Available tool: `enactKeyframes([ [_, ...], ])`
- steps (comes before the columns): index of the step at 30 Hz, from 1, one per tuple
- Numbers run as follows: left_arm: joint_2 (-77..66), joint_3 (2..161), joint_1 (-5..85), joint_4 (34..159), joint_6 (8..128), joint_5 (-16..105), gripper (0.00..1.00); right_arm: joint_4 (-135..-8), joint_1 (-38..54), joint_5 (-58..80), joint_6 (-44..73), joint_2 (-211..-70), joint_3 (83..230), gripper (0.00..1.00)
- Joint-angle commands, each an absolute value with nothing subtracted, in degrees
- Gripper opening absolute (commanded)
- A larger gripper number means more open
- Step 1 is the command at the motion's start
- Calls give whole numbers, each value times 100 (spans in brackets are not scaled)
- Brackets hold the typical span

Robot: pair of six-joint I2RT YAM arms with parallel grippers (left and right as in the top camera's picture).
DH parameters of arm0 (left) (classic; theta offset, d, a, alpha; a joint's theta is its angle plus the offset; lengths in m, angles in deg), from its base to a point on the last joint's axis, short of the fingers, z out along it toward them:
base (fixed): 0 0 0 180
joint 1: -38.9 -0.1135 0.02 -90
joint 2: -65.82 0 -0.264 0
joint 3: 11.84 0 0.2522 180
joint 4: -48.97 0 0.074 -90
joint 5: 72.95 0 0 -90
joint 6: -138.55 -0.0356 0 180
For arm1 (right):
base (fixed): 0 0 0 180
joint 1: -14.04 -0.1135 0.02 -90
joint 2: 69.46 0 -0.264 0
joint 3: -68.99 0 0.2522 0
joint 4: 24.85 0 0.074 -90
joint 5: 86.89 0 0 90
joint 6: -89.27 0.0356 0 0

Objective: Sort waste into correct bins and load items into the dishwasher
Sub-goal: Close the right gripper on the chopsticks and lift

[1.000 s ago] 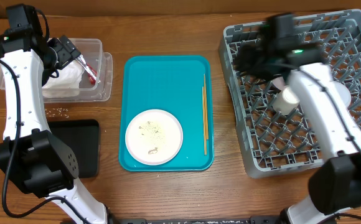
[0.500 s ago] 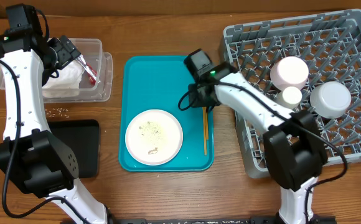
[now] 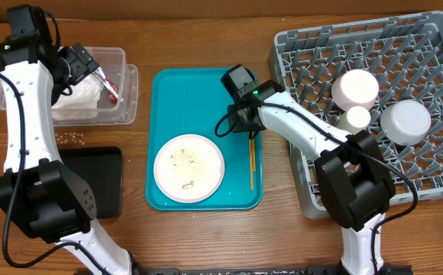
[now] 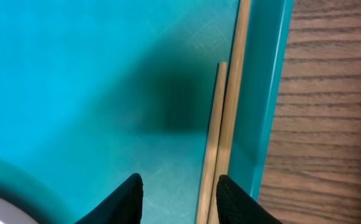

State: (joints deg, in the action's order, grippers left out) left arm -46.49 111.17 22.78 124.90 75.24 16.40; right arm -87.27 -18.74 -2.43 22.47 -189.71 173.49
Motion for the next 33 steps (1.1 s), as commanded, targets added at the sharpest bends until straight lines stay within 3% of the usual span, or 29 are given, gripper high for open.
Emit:
enactKeyframes([
  [1, -4451, 11244, 2284, 12488, 7579, 1649, 100, -8648, -1896, -335, 2330, -19036, 17268, 40],
  [22, -4451, 11244, 2284, 12490, 7579, 1651, 100, -8535, -1891, -372, 2332, -19390, 17268, 38],
  [33, -4451, 11244, 2284, 12490, 7579, 1651, 100, -8517, -1891, -439, 2332, -19543, 17272, 6],
])
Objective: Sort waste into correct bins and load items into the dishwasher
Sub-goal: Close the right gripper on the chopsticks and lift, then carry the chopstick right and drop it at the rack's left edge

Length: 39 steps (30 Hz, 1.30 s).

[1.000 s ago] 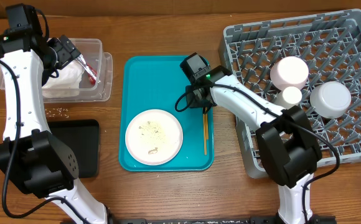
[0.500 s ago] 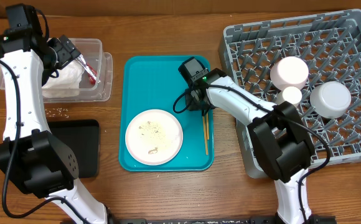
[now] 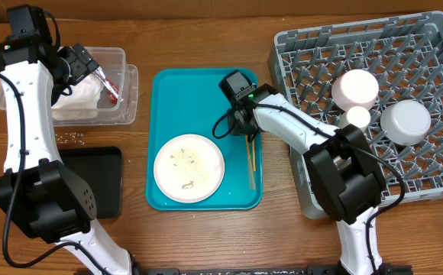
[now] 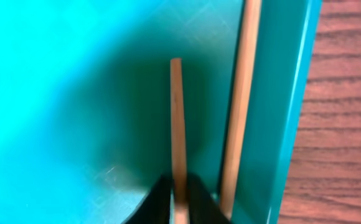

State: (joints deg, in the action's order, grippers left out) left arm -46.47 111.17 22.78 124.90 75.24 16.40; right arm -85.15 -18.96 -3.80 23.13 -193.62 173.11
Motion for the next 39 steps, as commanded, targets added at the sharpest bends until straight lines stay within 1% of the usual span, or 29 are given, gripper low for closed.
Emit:
enactKeyframes([
  [1, -4451, 11244, 2284, 12490, 7579, 1649, 100, -8533, -1891, -439, 2332, -19532, 17294, 4],
  [6, -4451, 11244, 2284, 12490, 7579, 1649, 100, -8769, -1815, -439, 2328, -19441, 17746, 4],
  [11, -4451, 11244, 2284, 12488, 7579, 1651, 100, -9311, -1413, -442, 2252, -19255, 18588, 4],
  [14, -4451, 11244, 2284, 12490, 7579, 1649, 100, -9717, -1050, -435, 1911, -19146, 19235, 4],
  [20, -4451, 11244, 2284, 12490, 7579, 1649, 100, -10395, -217, -343, 820, -19030, 20308, 4],
  [23, -4451, 11244, 2284, 12490, 7579, 1651, 100, -10476, 187, 177, 243, -19032, 20365, 4],
  [28, -4451, 11244, 2284, 12490, 7579, 1649, 100, -10546, 692, 1810, -822, -19034, 20177, 4],
  [31, -4451, 11244, 2284, 12488, 7579, 1649, 100, -10484, 790, 2277, -1018, -19034, 20026, 4],
  [34, -4451, 11244, 2284, 12490, 7579, 1649, 100, -10336, 790, 2273, -1018, -19034, 19823, 4],
  [36, -4451, 11244, 2284, 12490, 7579, 1649, 100, -10296, 784, 2269, -1018, -19045, 19722, 7],
  [39, -4451, 11244, 2284, 12490, 7579, 1649, 100, -10299, 784, 2271, -992, -19045, 19670, 20],
])
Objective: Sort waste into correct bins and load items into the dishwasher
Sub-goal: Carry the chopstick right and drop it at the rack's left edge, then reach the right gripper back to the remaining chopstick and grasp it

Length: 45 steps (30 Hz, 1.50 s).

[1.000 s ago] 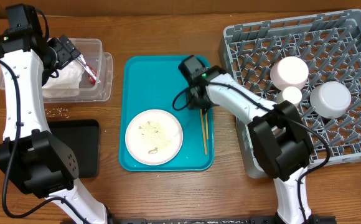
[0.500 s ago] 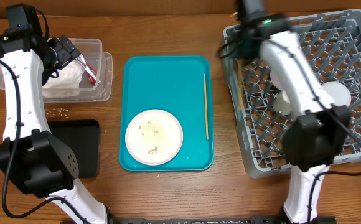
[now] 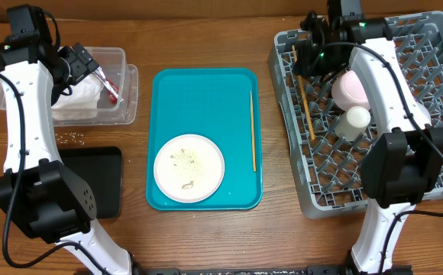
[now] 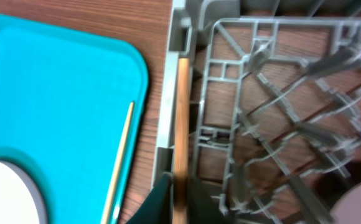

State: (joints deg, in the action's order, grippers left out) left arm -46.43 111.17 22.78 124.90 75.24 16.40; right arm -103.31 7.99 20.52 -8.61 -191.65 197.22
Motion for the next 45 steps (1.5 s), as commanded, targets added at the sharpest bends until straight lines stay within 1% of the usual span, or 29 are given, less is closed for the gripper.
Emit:
enactKeyframes([
  [1, -4451, 11244, 2284, 12490, 7579, 1649, 100, -10296, 784, 2271, -951, -19045, 19670, 26],
  [2, -4451, 11244, 2284, 12490, 7579, 1649, 100, -10296, 784, 2271, -902, -19045, 19670, 38],
  [3, -4451, 11244, 2284, 12490, 7579, 1651, 100, -10296, 784, 2271, -819, -19045, 19670, 53],
  [5, -4451, 11244, 2284, 12488, 7579, 1649, 100, -10323, 780, 2273, -679, -19045, 19670, 66],
  [7, -4451, 11244, 2284, 12488, 7581, 1649, 100, -10342, 749, 2277, -596, -19045, 19670, 68],
  [12, -4451, 11244, 2284, 12490, 7579, 1651, 100, -10393, 439, 2290, -240, -19043, 19670, 68],
  [16, -4451, 11244, 2284, 12490, 7579, 1649, 100, -10504, -36, 2170, -231, -19043, 19670, 69],
  [19, -4451, 11244, 2284, 12488, 7579, 1649, 100, -10559, -484, 1735, -11, -19045, 19670, 72],
  [21, -4451, 11244, 2284, 12488, 7579, 1649, 100, -10550, -805, 1099, 383, -19045, 19659, 77],
  [22, -4451, 11244, 2284, 12488, 7579, 1649, 100, -10522, -943, 767, 582, -19045, 19630, 83],
  [23, -4451, 11244, 2284, 12490, 7579, 1649, 100, -10474, -1087, 417, 818, -19045, 19580, 95],
  [24, -4451, 11244, 2284, 12490, 7579, 1649, 100, -10404, -1196, 170, 1003, -19045, 19515, 100],
  [26, -4451, 11244, 2284, 12488, 7579, 1649, 100, -10157, -1380, -92, 1318, -19045, 19285, 100],
  [31, -4451, 11244, 2284, 12490, 7579, 1651, 100, -9274, -1564, -94, 1889, -19060, 18395, 100],
  [33, -4451, 11244, 2284, 12490, 7579, 1649, 100, -8946, -1564, -70, 1928, -19089, 18050, 97],
  [39, -4451, 11244, 2284, 12488, 7579, 1649, 100, -8651, -1564, -68, 1921, -19122, 17609, 77],
  [43, -4451, 11244, 2284, 12488, 7579, 1649, 100, -8644, -1601, -22, 1926, -19128, 17602, 59],
  [45, -4451, 11244, 2284, 12488, 7579, 1649, 100, -8633, -1631, -26, 1924, -19157, 17602, 56],
])
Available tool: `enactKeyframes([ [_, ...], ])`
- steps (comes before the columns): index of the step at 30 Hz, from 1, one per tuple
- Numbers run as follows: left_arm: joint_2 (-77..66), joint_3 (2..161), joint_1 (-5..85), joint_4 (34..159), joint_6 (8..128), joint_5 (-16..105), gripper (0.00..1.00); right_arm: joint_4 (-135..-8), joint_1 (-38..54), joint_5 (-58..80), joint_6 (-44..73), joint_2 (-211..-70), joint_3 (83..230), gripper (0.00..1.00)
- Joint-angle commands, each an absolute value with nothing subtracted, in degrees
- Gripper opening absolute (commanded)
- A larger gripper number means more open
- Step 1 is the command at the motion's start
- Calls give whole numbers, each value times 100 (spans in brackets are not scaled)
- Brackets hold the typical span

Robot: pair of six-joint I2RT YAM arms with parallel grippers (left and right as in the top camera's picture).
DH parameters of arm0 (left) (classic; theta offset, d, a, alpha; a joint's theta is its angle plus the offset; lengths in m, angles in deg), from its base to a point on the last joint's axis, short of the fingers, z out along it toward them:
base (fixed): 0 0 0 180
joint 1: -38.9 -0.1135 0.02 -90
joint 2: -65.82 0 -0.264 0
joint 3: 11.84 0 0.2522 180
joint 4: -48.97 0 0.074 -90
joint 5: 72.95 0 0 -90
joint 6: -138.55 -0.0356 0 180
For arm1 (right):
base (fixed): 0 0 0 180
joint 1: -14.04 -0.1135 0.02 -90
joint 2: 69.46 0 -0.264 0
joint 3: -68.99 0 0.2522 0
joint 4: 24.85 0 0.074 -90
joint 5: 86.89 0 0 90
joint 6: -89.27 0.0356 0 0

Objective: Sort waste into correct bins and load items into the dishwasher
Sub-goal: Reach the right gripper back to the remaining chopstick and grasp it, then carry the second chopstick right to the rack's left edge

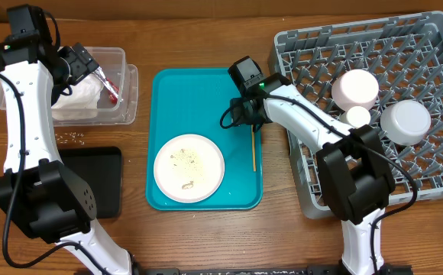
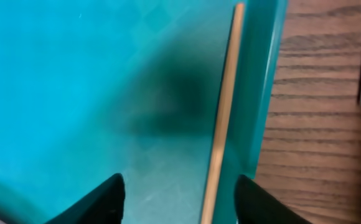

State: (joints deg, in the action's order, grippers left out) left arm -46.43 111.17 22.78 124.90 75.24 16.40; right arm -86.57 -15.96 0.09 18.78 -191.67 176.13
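Note:
One wooden chopstick [image 2: 223,118] lies along the right edge of the teal tray [image 1: 177,92]. My right gripper [image 2: 180,202] is open low over it. The stick runs between the two black fingertips [image 2: 111,198], nearer the right one. Seen from above, the right gripper [image 1: 250,126] hangs over the tray's right side, above the chopstick [image 1: 253,153]. A white plate [image 1: 189,168] with crumbs sits on the tray. My left gripper [image 1: 92,67] hovers over the clear bin [image 1: 126,80], with a white and red piece at its fingers. Its grip cannot be made out.
The grey dish rack [image 1: 405,46] stands at the right and holds a white cup [image 1: 355,88], a smaller cup [image 1: 354,116] and a bowl [image 1: 405,122]. Crumpled white paper [image 1: 80,103] lies in the clear bin. A black tray [image 1: 95,179] sits at the front left.
My right gripper was shut on a chopstick over the rack's left side. Now it is back over the tray's right edge, open, with the other chopstick between its fingers. The left arm is unchanged.
My right gripper stood open over two chopsticks at the tray's right edge. Then it was shut on one of them. Later it held that stick over the rack's left side. Now it is empty and open around the single chopstick left on the tray.

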Motion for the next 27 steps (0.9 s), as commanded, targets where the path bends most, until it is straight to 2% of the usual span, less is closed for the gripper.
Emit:
enactKeyframes([
  [1, -4451, 11244, 2284, 12488, 7579, 1649, 100, -8622, -1651, -26, 1926, -19189, 17602, 56],
  [12, -4451, 11244, 2284, 12490, 7579, 1649, 100, -8478, -1664, -241, 1919, -19758, 17600, 56],
  [14, -4451, 11244, 2284, 12490, 7579, 1649, 100, -8522, -1666, -236, 1919, -19786, 17600, 53],
  [21, -4451, 11244, 2284, 12490, 7579, 1651, 100, -8793, -1679, 24, 1932, -19771, 17829, 13],
  [23, -4451, 11244, 2284, 12490, 7579, 1649, 100, -9031, -1655, 22, 1930, -19731, 18103, 4],
  [27, -4451, 11244, 2284, 12490, 7579, 1649, 100, -9582, -1531, 72, 1970, -19576, 18861, 4],
])
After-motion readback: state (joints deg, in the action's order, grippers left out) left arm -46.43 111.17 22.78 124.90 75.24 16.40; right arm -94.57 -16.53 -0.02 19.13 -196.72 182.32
